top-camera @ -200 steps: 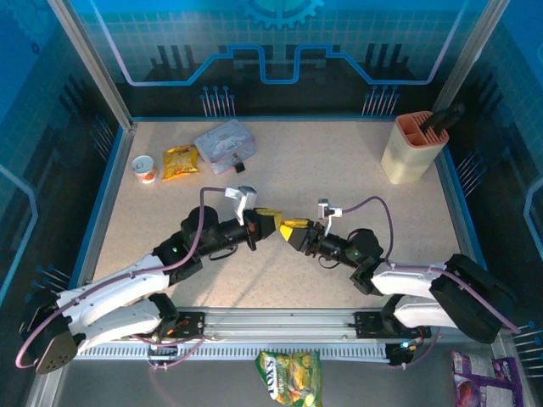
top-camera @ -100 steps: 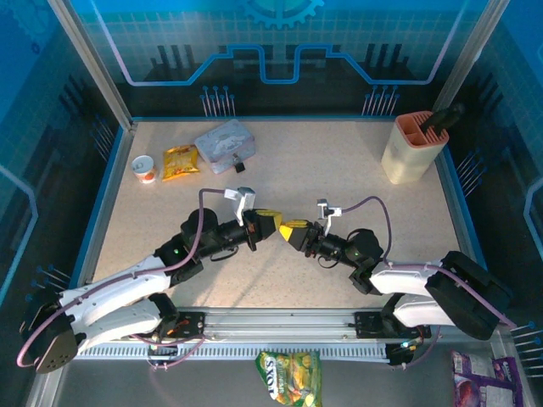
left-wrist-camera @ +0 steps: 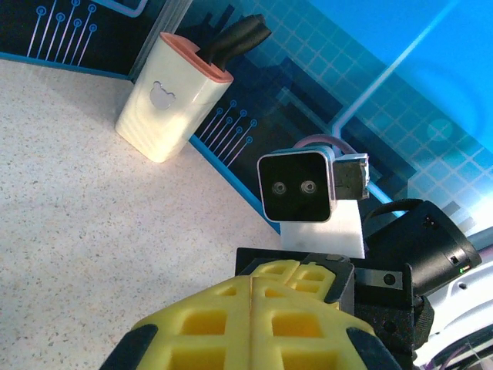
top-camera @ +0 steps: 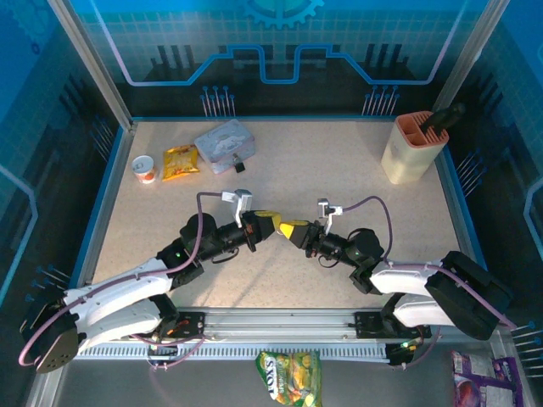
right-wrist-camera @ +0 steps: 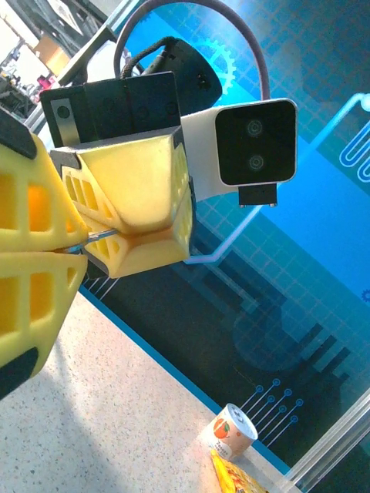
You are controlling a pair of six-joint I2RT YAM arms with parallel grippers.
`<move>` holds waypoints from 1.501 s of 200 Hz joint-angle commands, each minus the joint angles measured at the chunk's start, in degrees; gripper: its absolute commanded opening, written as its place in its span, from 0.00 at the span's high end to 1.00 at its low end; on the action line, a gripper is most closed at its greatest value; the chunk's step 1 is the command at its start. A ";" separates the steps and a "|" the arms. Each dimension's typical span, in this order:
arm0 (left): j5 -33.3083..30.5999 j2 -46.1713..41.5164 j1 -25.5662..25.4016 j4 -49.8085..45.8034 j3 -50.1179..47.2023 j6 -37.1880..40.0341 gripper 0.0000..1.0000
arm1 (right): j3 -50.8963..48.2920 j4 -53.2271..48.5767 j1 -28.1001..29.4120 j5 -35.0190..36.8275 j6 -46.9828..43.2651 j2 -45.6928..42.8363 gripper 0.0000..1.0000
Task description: Unlock the padlock with the key
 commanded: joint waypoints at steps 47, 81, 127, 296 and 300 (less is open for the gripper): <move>-5.87 -1.81 -0.09 -0.97 -0.87 1.02 0.79 | 1.20 -6.65 -2.16 2.26 0.20 -3.12 1.00; -22.09 -6.88 3.42 -9.61 -1.96 -2.32 0.40 | 2.81 -33.74 -10.60 0.34 -4.07 -12.53 1.00; -21.05 4.61 21.81 -26.45 6.04 -10.45 0.37 | 8.86 -74.99 -18.83 5.89 -19.08 -29.24 1.00; -41.49 66.14 23.91 -60.02 64.31 -12.19 0.33 | -1.34 -77.96 -21.70 -1.86 -23.94 -51.81 1.00; -41.45 66.71 23.91 -60.09 64.83 -12.45 0.33 | -2.02 -76.41 -21.70 -2.94 -23.07 -51.91 1.00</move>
